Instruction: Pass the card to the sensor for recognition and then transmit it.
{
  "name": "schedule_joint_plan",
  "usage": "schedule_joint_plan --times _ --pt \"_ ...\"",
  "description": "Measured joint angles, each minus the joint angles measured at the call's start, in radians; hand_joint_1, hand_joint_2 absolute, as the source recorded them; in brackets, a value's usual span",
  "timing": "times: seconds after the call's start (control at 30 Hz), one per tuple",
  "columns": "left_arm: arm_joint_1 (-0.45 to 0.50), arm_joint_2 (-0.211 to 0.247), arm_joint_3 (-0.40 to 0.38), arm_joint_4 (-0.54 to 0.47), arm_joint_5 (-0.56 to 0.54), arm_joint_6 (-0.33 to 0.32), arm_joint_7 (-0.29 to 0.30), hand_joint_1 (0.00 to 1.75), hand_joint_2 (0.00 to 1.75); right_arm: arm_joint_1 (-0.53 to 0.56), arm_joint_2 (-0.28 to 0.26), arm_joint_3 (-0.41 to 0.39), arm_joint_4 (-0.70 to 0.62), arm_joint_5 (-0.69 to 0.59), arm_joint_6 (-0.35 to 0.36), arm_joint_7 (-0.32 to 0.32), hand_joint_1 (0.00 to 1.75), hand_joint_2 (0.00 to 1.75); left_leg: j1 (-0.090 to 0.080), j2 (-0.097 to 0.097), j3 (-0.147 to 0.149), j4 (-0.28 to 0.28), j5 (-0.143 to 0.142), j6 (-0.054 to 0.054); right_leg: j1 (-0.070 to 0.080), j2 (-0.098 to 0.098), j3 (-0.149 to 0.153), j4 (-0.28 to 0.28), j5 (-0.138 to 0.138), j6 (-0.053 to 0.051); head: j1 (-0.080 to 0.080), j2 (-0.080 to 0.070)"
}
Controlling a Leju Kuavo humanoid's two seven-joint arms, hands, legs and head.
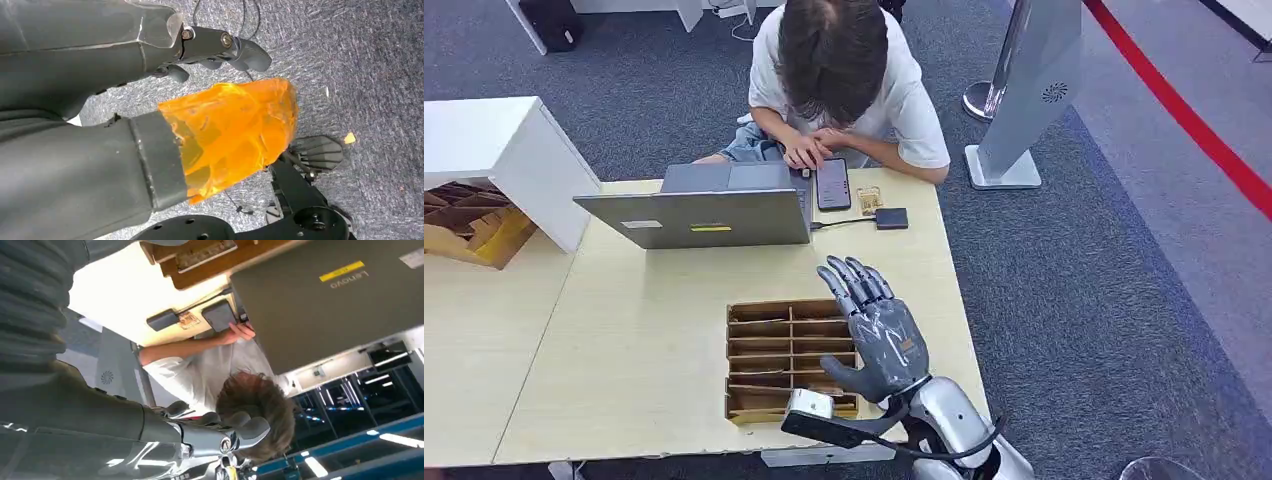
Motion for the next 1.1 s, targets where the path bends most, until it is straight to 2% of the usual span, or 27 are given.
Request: schedule_joint_plan --times 0.4,1.0,1.1 --pt "-0.002 0.0 0.0 0.0 -0.016 0.0 0.0 0.0 0.0 -0.046 -0.007 0.023 0.084 0.036 0.039 0.051 0.0 1.75 0.0 0.0 0.0 0.0 0.0 0.0 0.0 0.0 0.0 0.0 0.0 0.0 0.0 0.0" --pt "-0.005 0.0 0.0 0.0 -0.026 0.001 0.0 0.0 0.0 -0.083 -0.007 0.024 0.124 0.037 0.057 0.065 0.03 1.75 0.0 0.0 0.0 0.0 0.0 0.0 0.0 0.0 0.0 0.0 0.0 0.0 0.0 0.0" --pt "-0.006 0.0 0.0 0.0 -0.028 0.001 0.002 0.0 0.0 -0.086 -0.006 0.024 0.126 0.036 0.06 0.065 0.17 1.75 0.0 0.0 0.0 0.0 0.0 0.0 0.0 0.0 0.0 0.0 0.0 0.0 0.0 0.0"
